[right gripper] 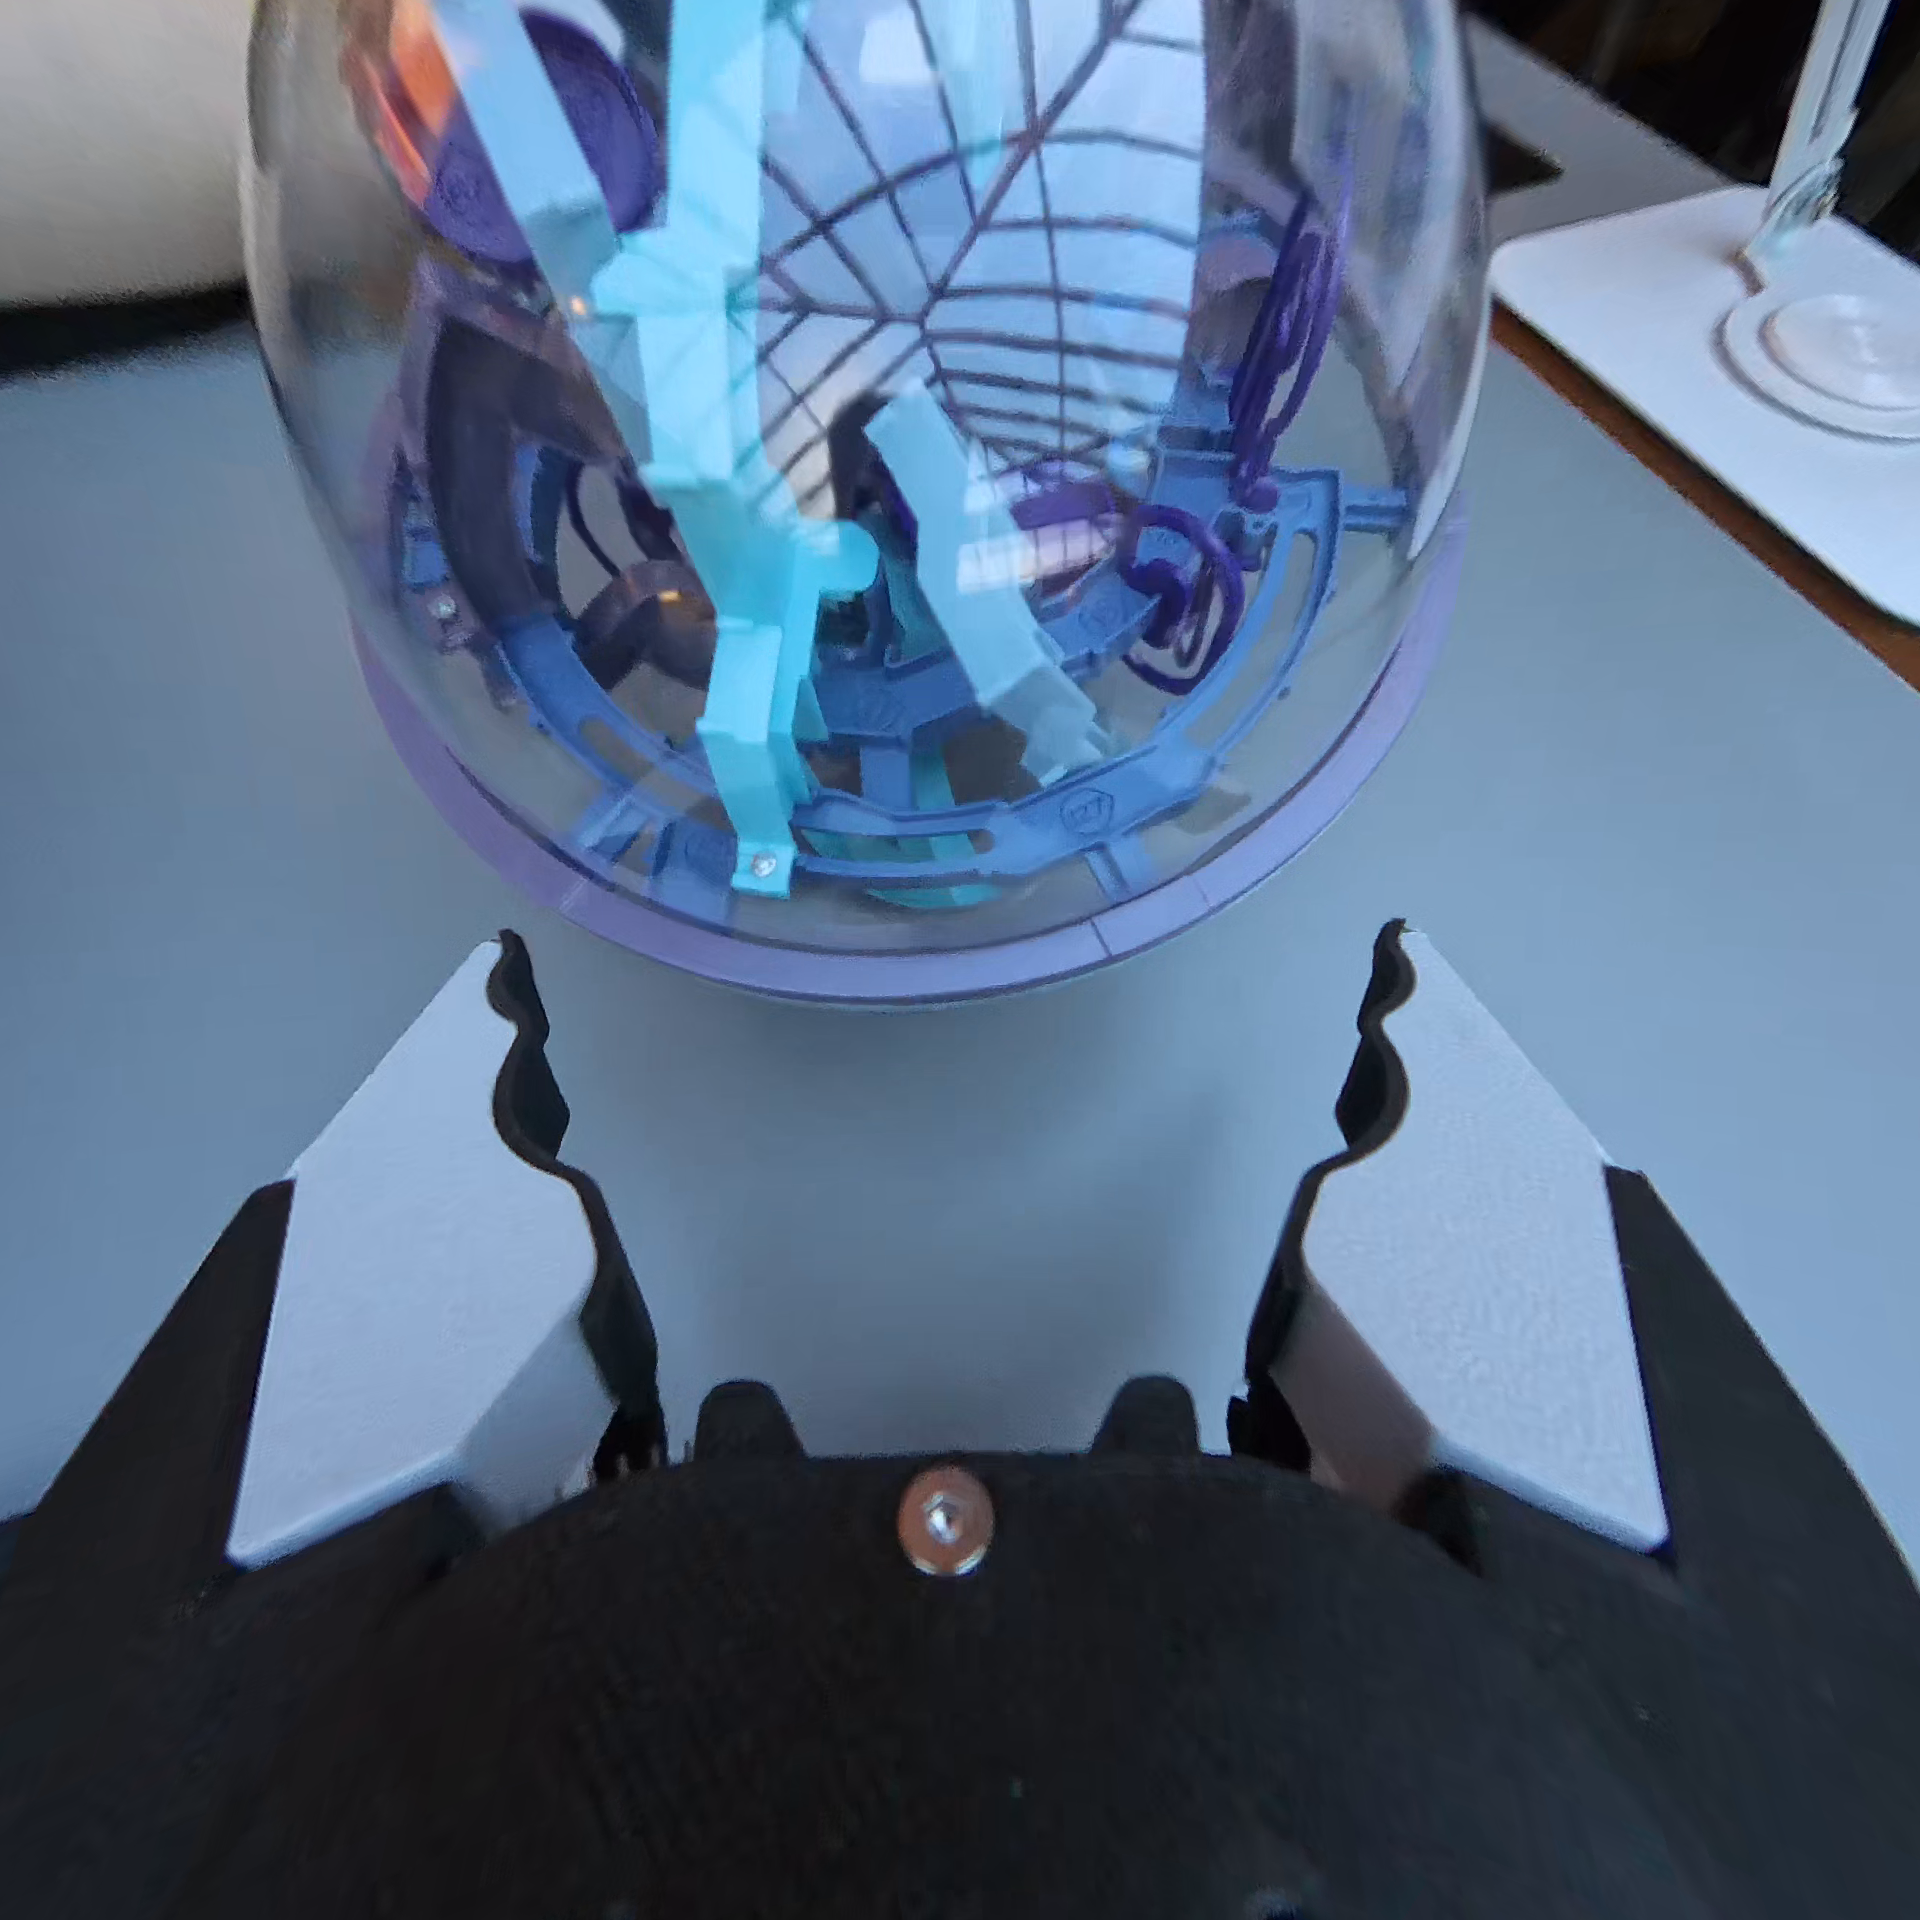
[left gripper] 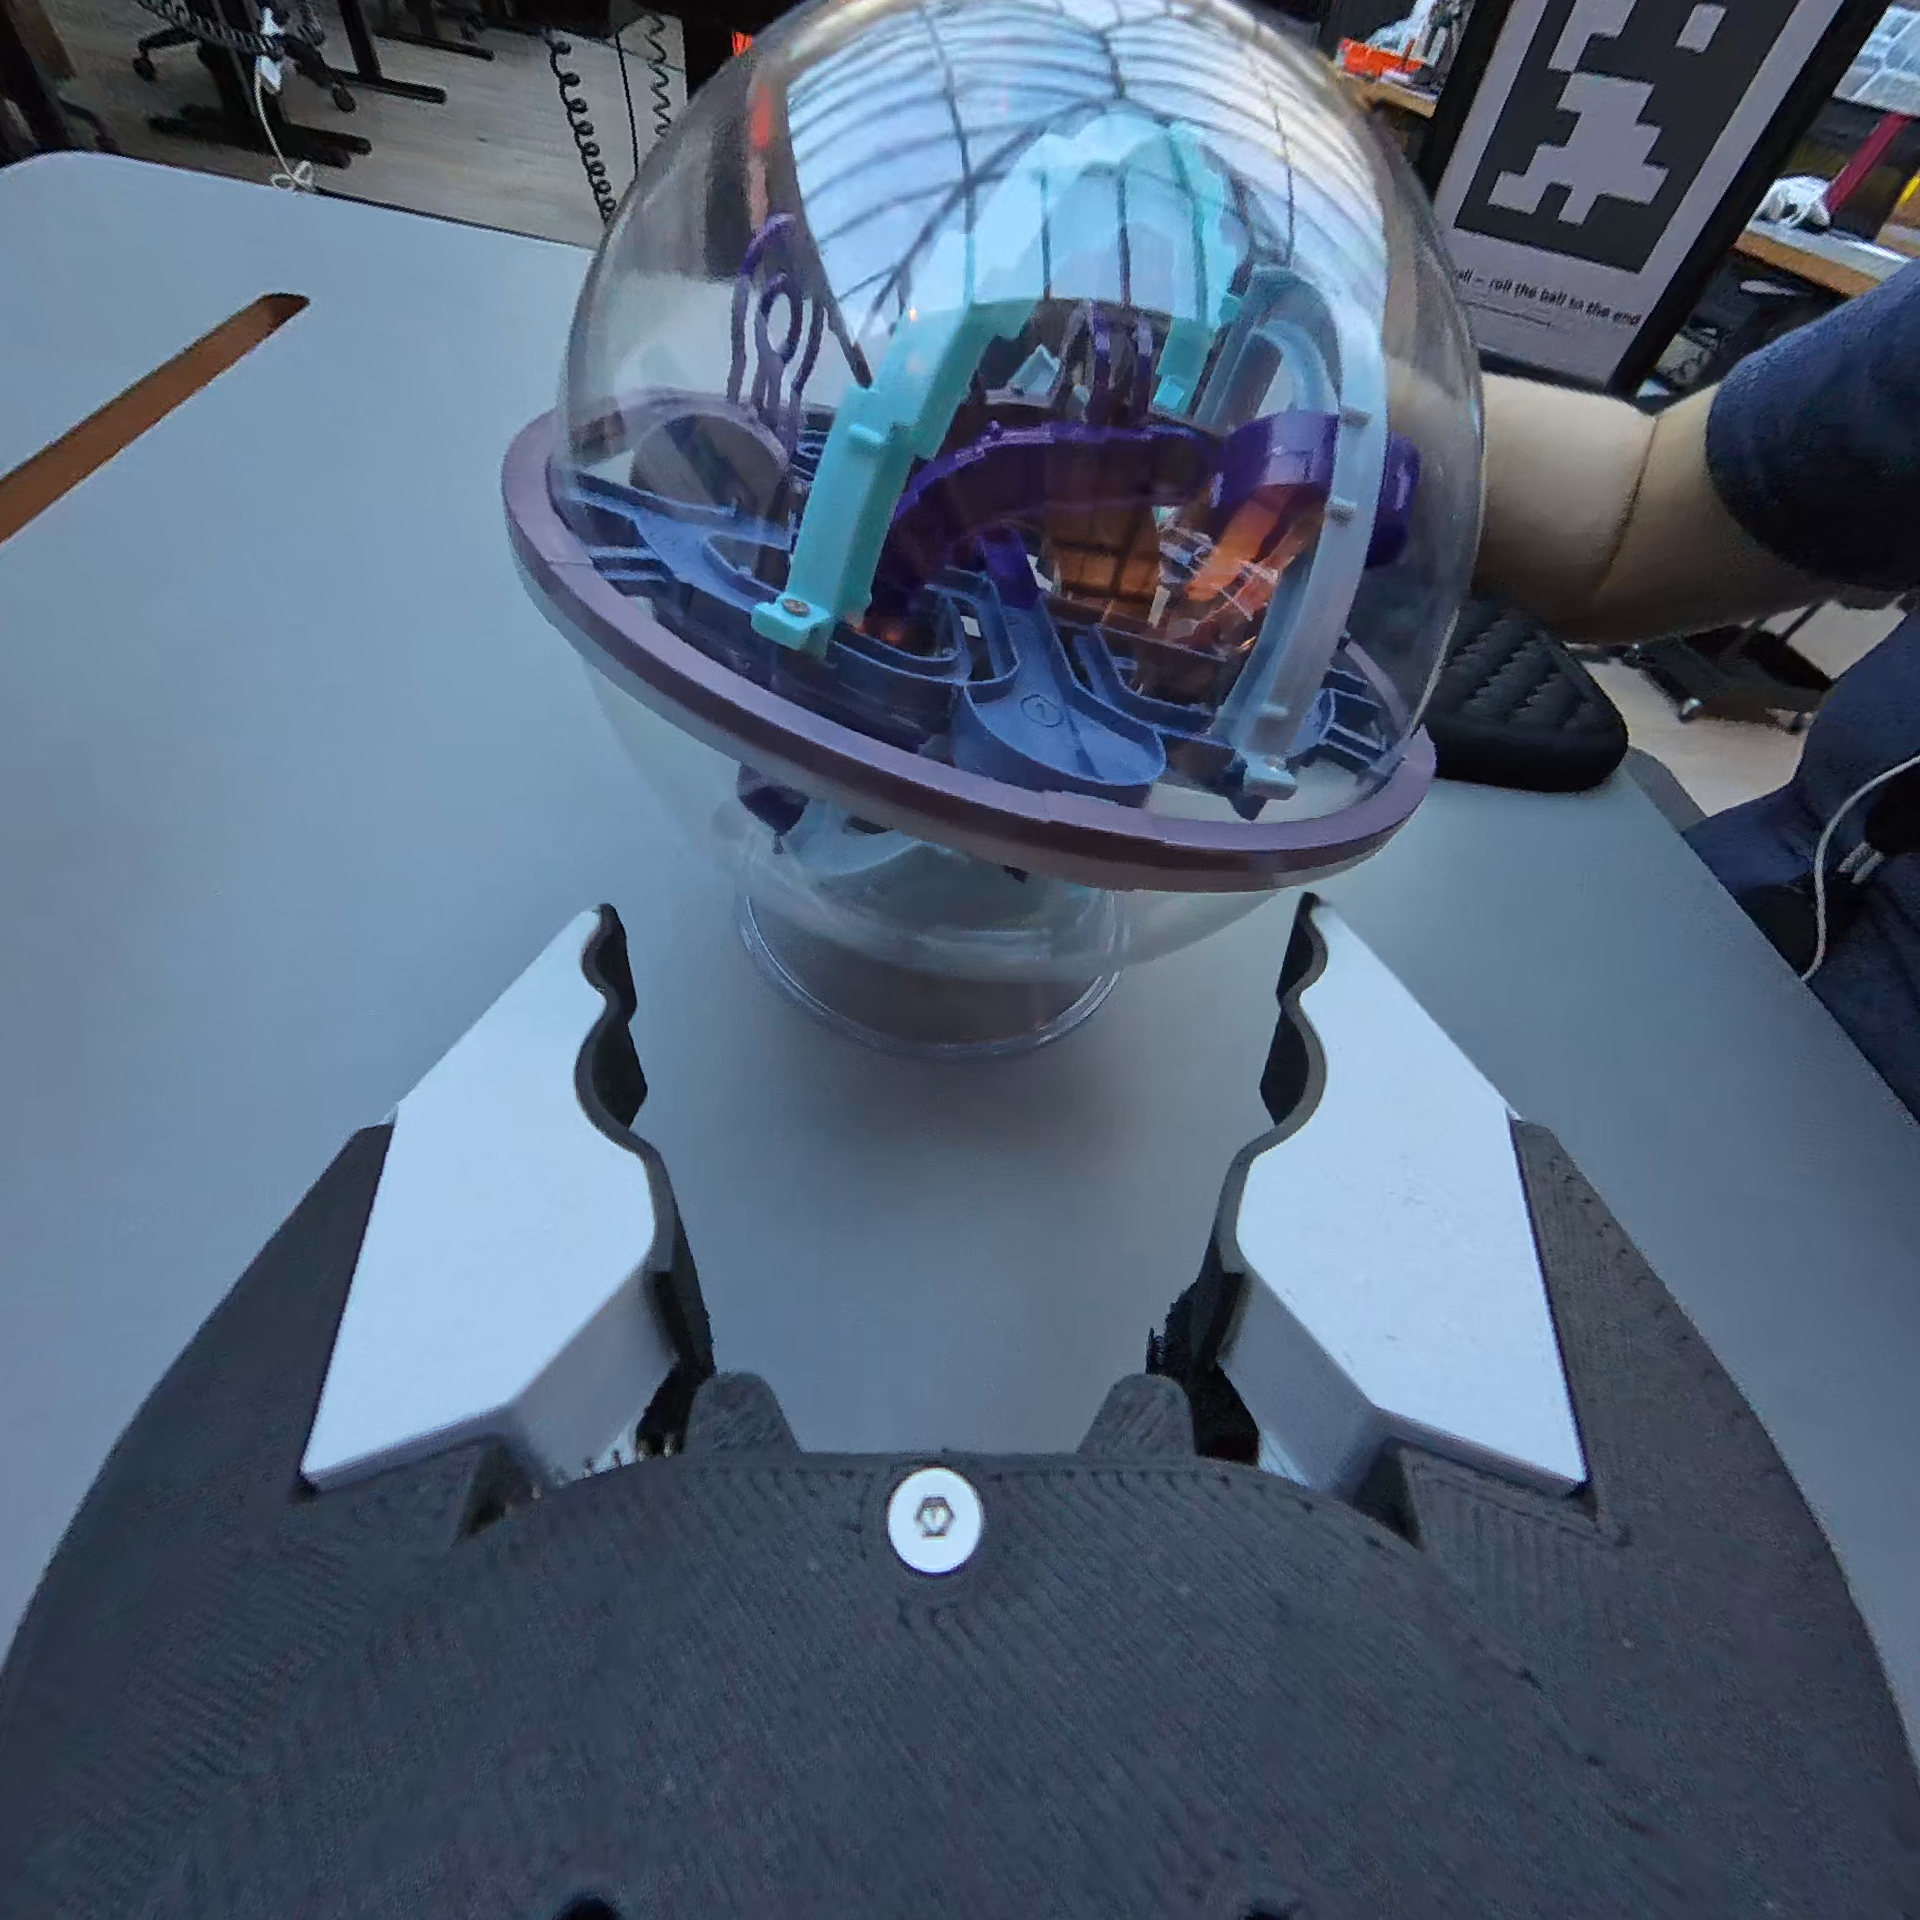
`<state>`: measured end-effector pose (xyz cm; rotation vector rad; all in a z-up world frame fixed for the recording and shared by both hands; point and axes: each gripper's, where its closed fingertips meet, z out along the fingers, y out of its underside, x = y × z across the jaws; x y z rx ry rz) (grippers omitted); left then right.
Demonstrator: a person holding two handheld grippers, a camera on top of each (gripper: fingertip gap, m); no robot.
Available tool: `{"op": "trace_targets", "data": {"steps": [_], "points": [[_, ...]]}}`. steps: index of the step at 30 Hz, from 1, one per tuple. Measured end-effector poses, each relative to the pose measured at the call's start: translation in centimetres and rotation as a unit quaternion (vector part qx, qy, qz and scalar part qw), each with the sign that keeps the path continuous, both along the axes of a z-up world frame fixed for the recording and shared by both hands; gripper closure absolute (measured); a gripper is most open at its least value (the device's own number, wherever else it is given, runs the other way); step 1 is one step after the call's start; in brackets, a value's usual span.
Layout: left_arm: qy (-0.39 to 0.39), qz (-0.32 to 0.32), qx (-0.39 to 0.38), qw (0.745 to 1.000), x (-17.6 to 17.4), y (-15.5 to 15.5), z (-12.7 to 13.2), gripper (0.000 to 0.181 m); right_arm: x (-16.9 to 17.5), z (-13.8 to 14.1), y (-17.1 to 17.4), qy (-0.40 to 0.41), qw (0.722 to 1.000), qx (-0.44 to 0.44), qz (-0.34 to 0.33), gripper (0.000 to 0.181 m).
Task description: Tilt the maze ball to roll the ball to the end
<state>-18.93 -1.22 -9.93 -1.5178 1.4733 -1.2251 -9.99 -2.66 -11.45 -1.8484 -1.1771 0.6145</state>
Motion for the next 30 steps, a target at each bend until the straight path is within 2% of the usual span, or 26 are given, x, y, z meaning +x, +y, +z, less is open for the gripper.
{"op": "trace_targets", "data": {"steps": [3,6,9,12,15,18,21,26,30], "points": [[-0.020,-0.003,0.002,1.000,0.5,-0.2,0.6,0.061,-0.8,1.0,0.2,0.067,0.998,0.010,-0.009,0.029],[-0.030,-0.006,0.007,0.999,1.4,-0.6,0.9,0.059,-1.2,1.8,0.6,0.072,0.996,0.060,0.000,0.030],[-0.017,-0.006,0.011,1.000,2.2,-1.0,0.5,0.047,-1.8,2.0,0.2,0.081,0.995,0.058,0.013,0.033],[0.001,-0.004,0.015,1.000,2.6,-1.2,-0.1,0.044,-1.7,2.8,0.2,0.094,0.993,0.067,0.016,0.033],[-0.016,0.003,0.022,1.000,3.2,-1.6,0.6,0.042,-1.8,5.4,0.0,0.133,0.986,0.095,0.024,0.033],[-0.053,0.027,0.042,0.997,3.6,-1.9,3.0,0.043,-1.8,8.4,-0.1,0.145,0.981,0.120,0.037,0.036],[-0.081,0.062,0.099,0.990,3.5,-2.0,5.9,0.040,-2.2,11.0,-0.4,0.097,0.981,0.157,0.066,0.036],[-0.178,0.138,0.154,0.962,3.7,-2.6,12.7,0.027,-3.3,16.1,-0.6,0.016,0.973,0.211,0.097,0.031],[-0.199,0.177,0.197,0.943,3.7,-3.1,14.8,0.023,-3.9,18.7,-1.6,-0.024,0.961,0.243,0.128,0.031]]}}
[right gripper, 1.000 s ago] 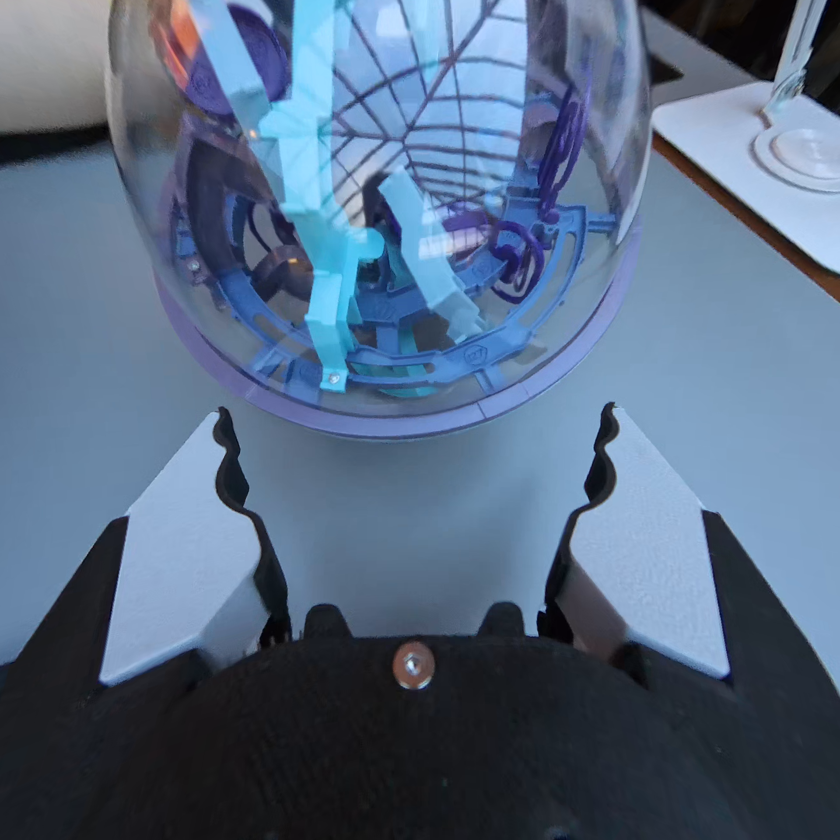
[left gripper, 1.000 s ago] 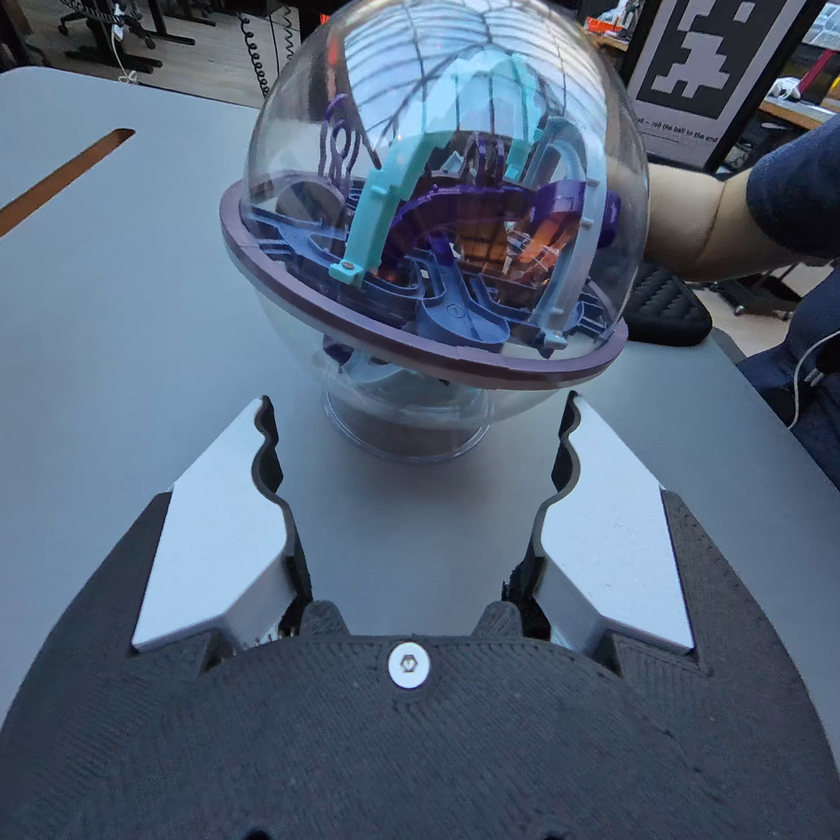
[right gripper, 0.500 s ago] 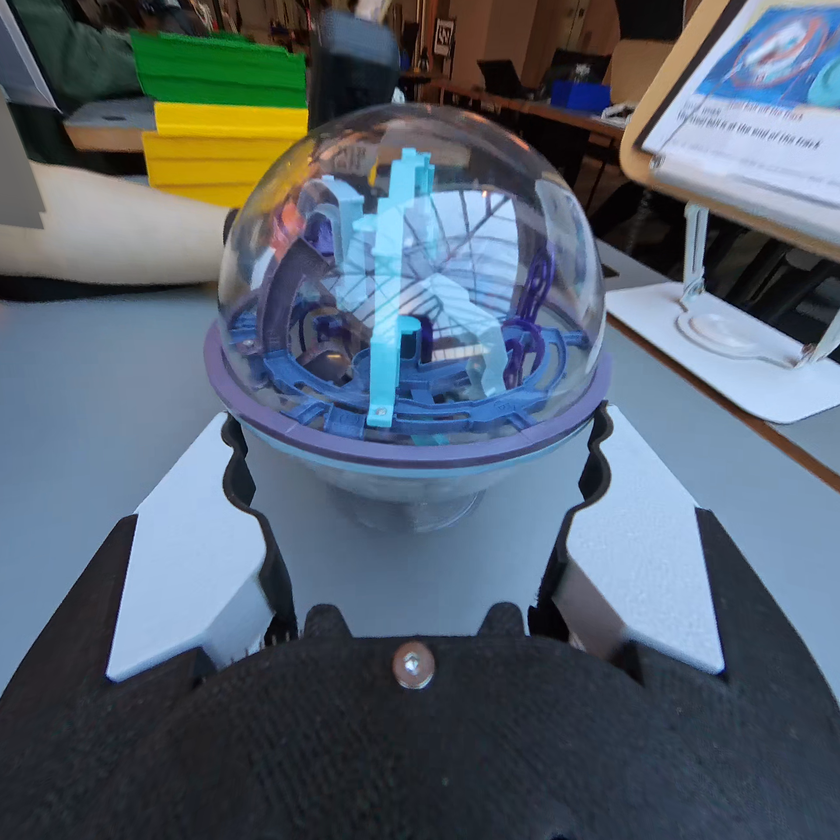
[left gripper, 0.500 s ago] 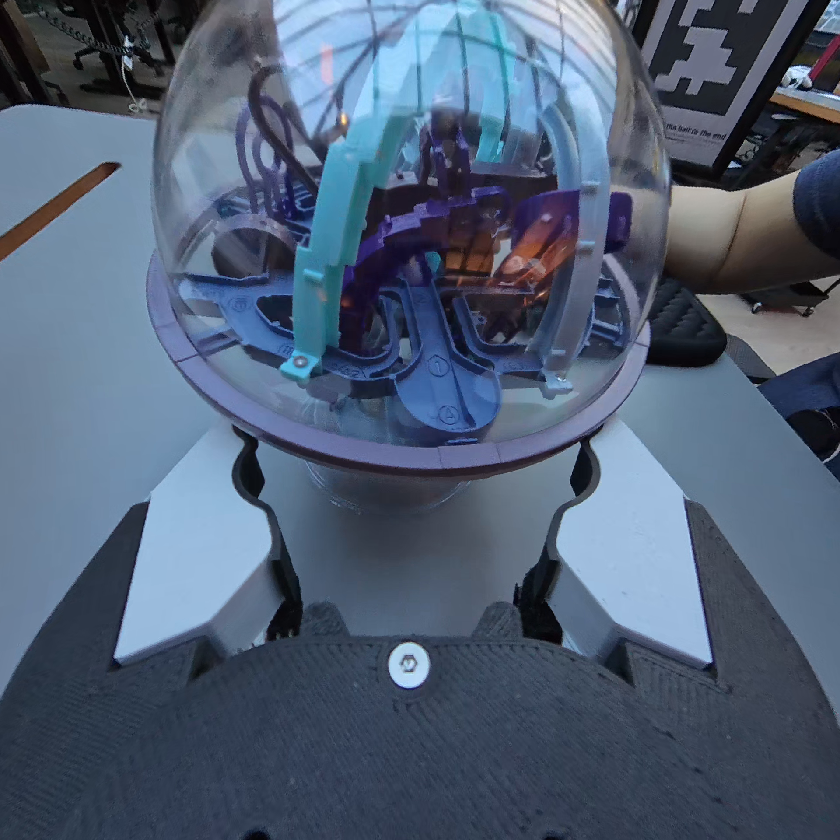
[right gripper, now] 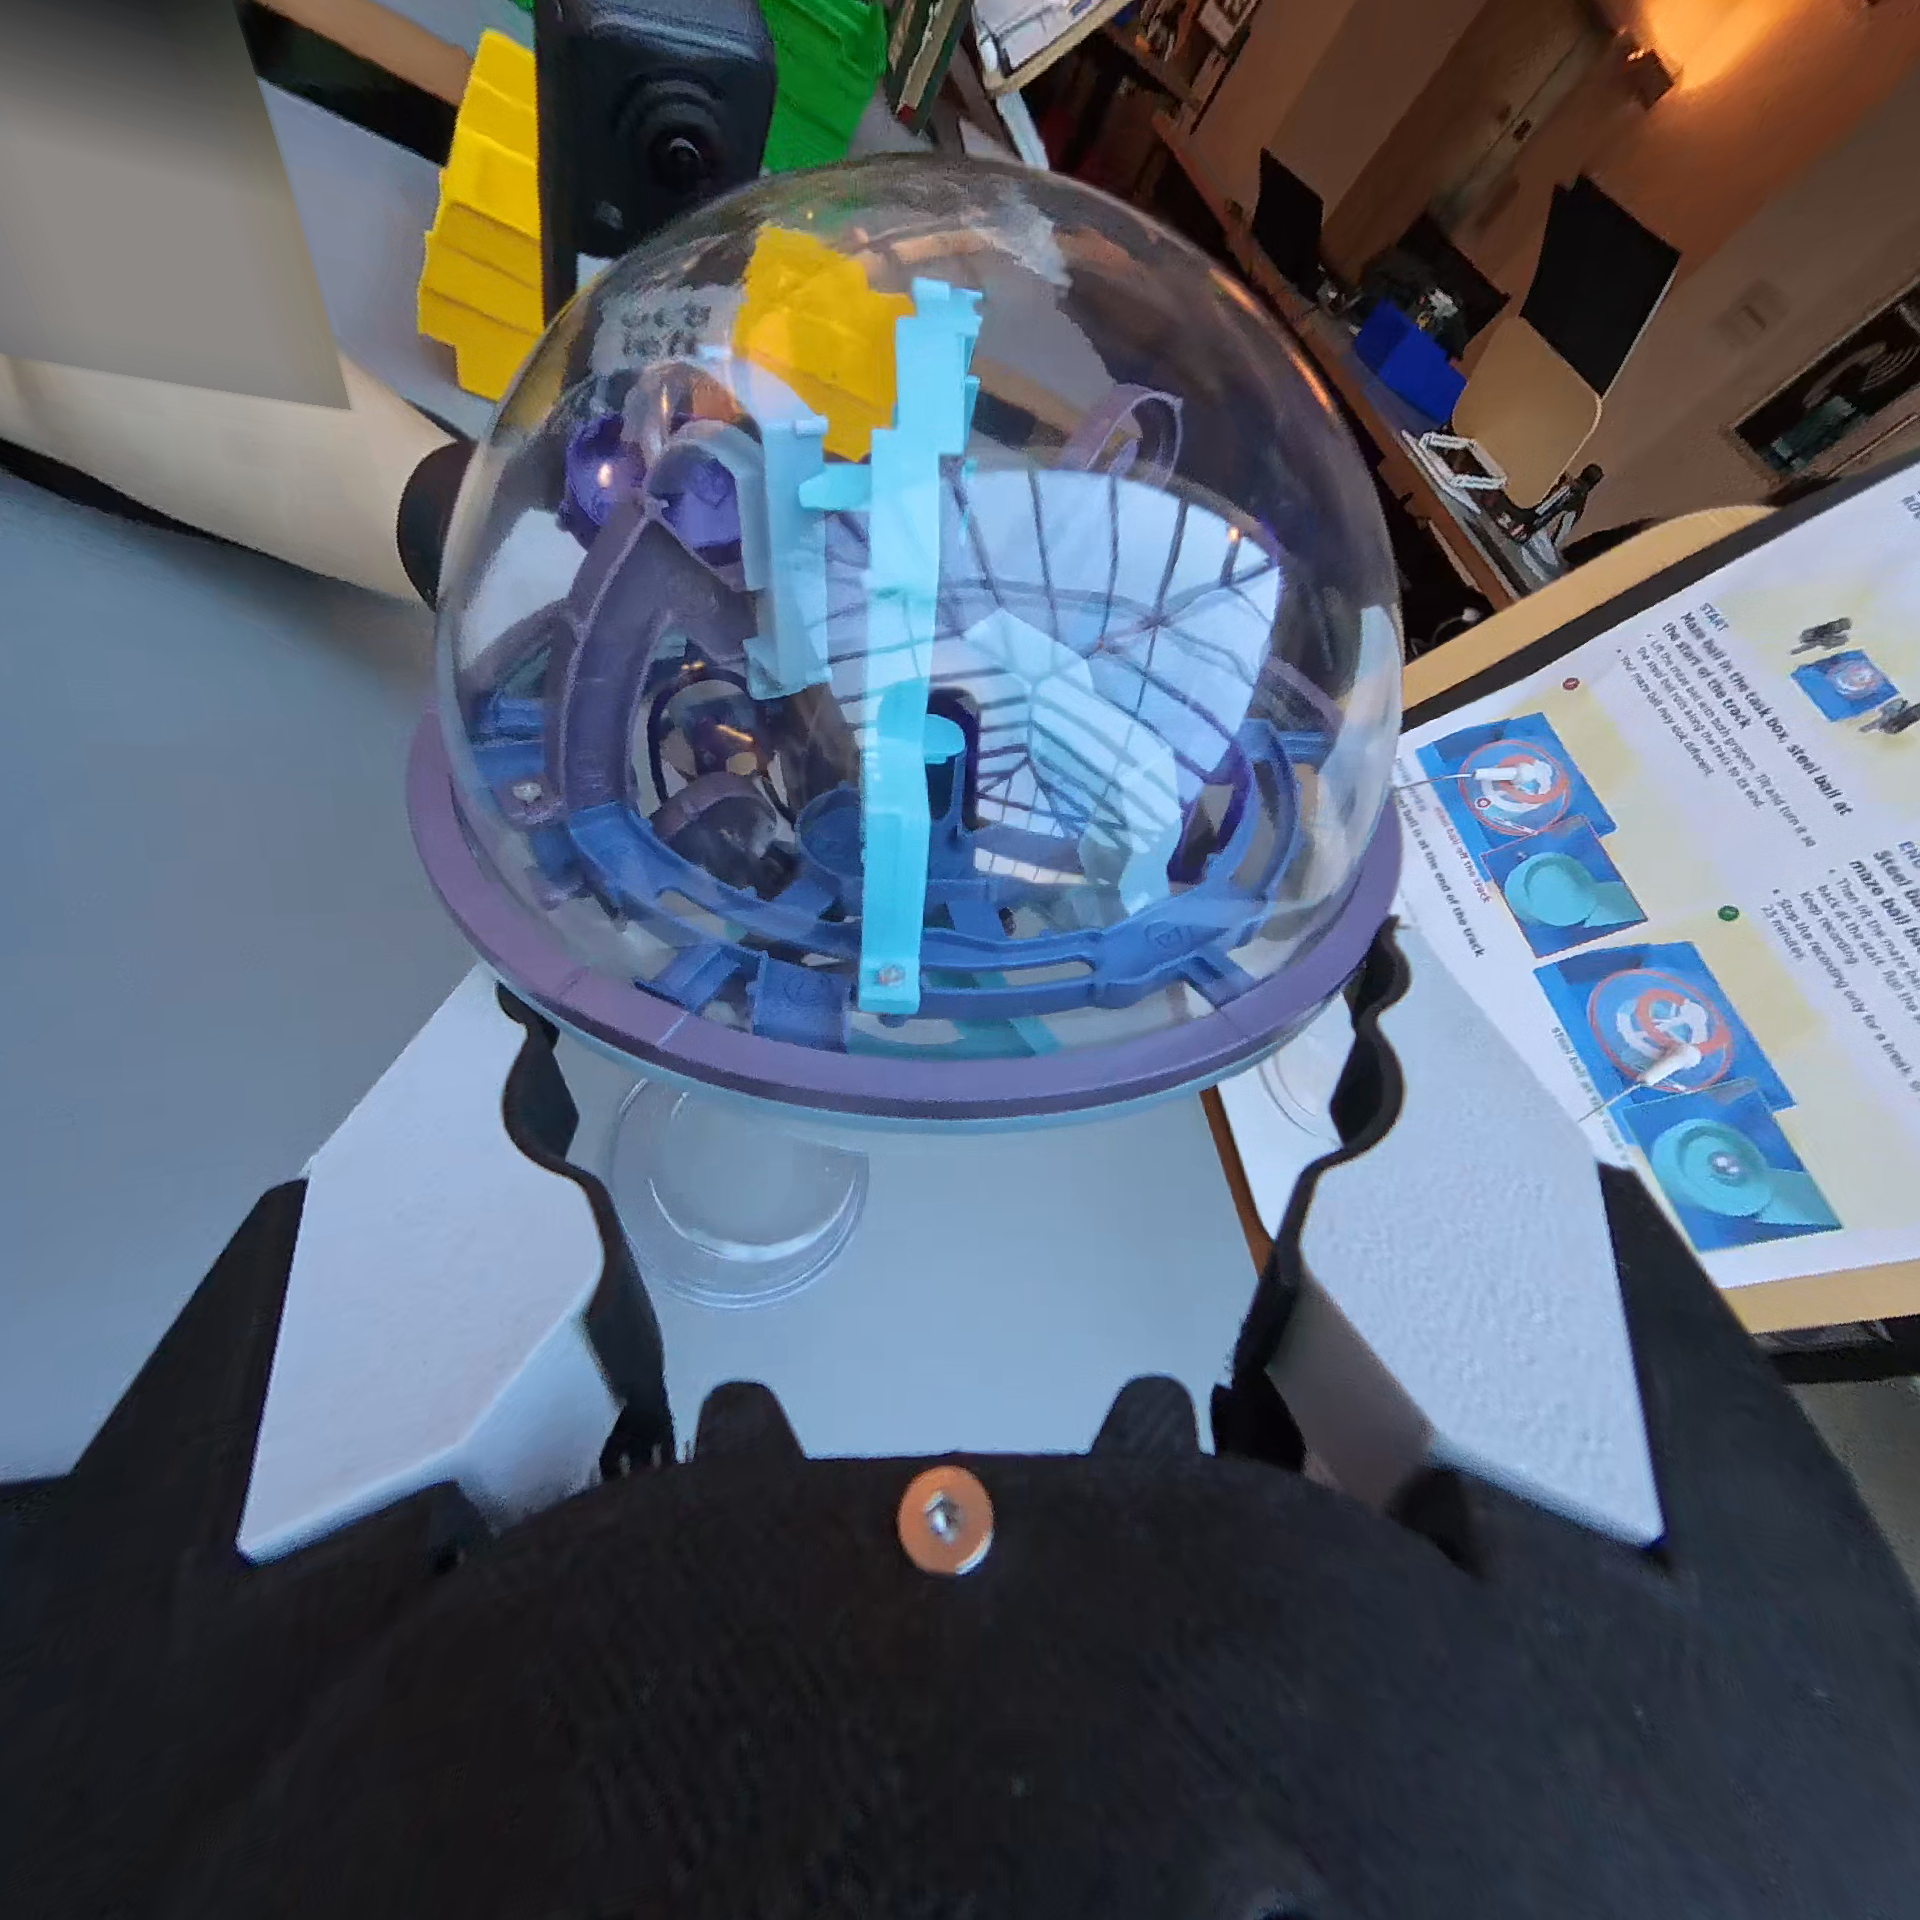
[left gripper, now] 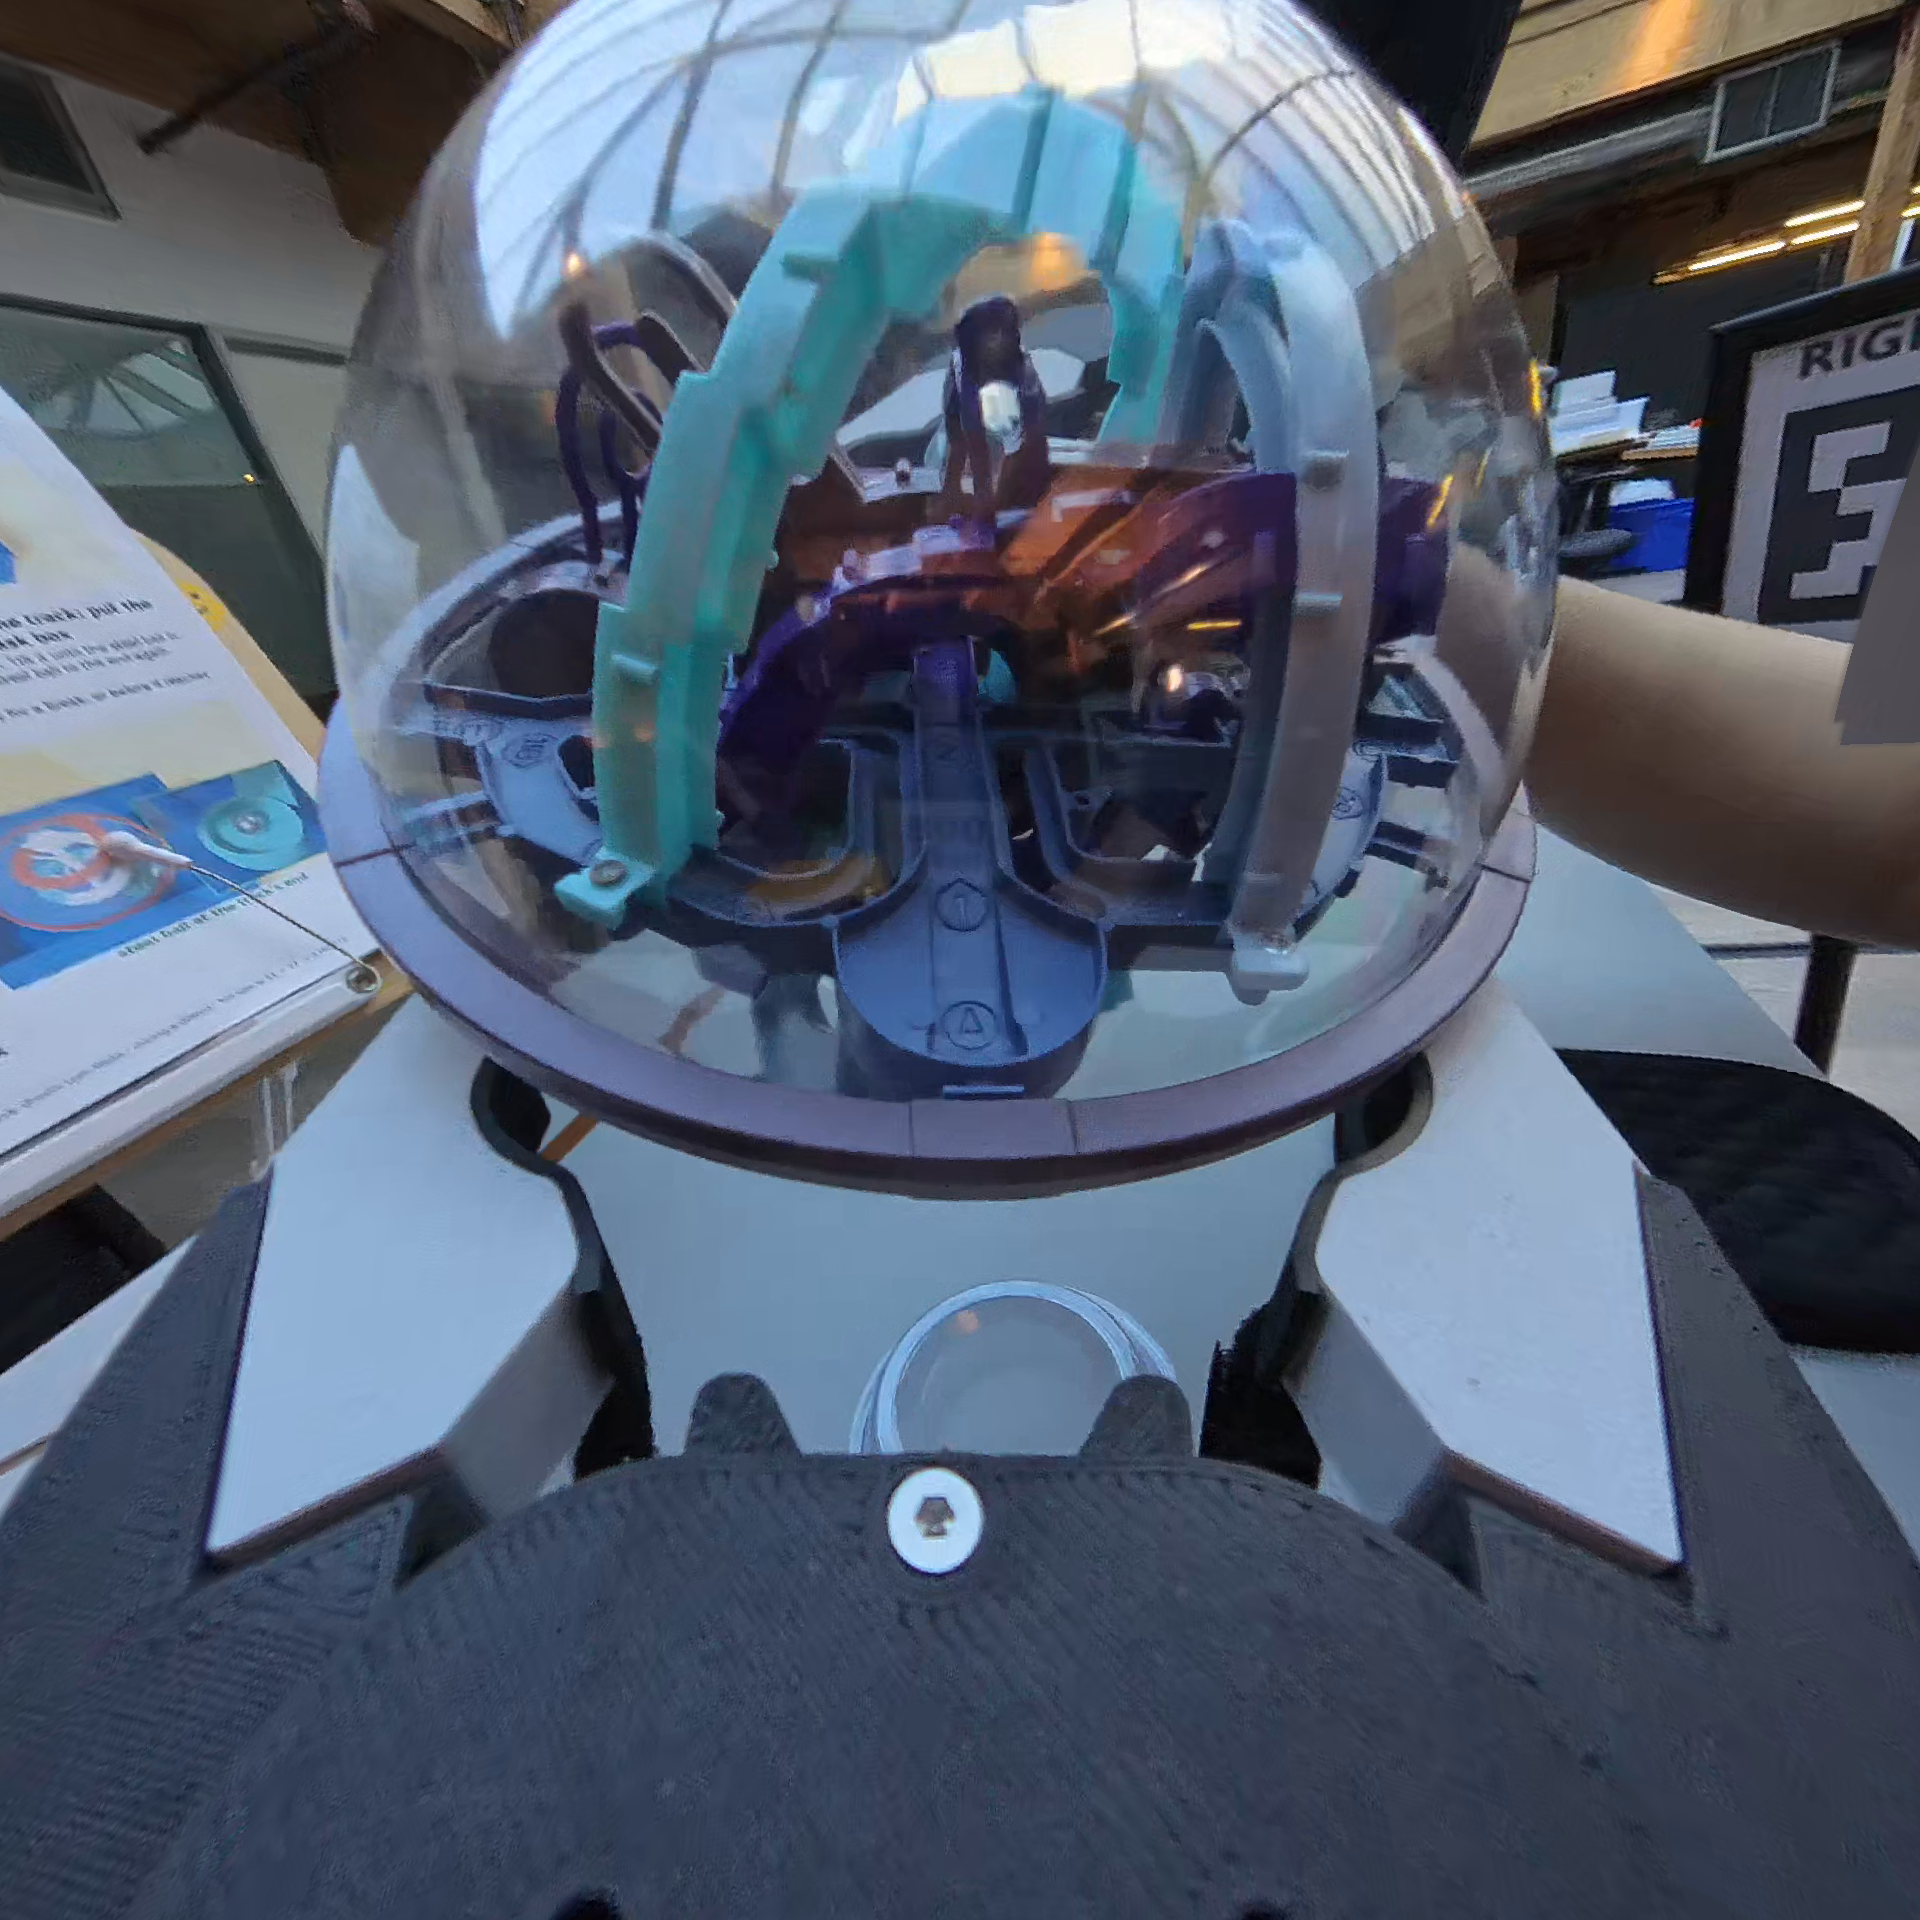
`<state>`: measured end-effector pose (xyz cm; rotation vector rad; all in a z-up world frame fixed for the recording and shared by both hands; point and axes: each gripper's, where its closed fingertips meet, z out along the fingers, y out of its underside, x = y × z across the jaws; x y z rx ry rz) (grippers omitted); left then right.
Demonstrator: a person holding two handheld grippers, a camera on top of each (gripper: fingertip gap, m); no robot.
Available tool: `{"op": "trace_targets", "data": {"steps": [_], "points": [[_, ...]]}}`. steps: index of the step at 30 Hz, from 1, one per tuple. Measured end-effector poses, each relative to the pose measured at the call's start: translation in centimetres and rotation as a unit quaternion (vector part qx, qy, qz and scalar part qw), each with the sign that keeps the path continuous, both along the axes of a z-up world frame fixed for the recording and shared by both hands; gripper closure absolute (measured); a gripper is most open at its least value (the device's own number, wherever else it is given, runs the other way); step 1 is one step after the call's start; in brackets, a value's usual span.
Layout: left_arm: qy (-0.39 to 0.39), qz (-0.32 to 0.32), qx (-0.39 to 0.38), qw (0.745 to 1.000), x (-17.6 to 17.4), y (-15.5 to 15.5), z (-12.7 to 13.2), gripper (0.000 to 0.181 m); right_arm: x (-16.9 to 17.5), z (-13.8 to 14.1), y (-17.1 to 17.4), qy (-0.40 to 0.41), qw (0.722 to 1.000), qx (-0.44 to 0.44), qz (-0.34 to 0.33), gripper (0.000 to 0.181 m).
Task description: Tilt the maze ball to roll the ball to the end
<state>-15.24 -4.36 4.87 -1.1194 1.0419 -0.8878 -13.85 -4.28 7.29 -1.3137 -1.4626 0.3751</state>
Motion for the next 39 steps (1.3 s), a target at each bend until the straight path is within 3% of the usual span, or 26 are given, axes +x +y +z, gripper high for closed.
{"op": "trace_targets", "data": {"steps": [6,11,17,20,24,31,39], "points": [[-0.048,0.047,0.071,0.995,-1.2,-0.6,2.3,0.023,-0.3,0.6,0.1,-0.074,0.996,0.044,-0.013,0.030],[-0.079,0.085,0.131,0.985,-2.5,-1.4,4.5,0.023,-0.7,2.3,0.3,-0.173,0.976,0.129,-0.031,0.029],[-0.063,0.118,0.186,0.973,-3.3,-1.6,5.3,0.023,-2.2,4.9,-1.4,-0.218,0.956,0.195,-0.017,0.030],[-0.047,0.121,0.184,0.974,-3.3,-1.5,4.7,0.024,-2.3,4.9,-1.7,-0.231,0.952,0.201,-0.023,0.030],[0.033,0.117,0.148,0.981,-2.4,0.5,0.2,0.031,-1.4,1.6,-0.7,-0.214,0.960,0.175,-0.033,0.030],[0.158,0.102,0.054,0.981,-0.6,2.5,-10.0,0.032,1.9,-9.4,2.2,-0.181,0.979,0.067,-0.067,0.030],[0.230,0.123,-0.025,0.965,-0.3,2.7,-15.2,0.032,3.2,-15.3,3.4,-0.190,0.980,-0.004,-0.053,0.030]]}}
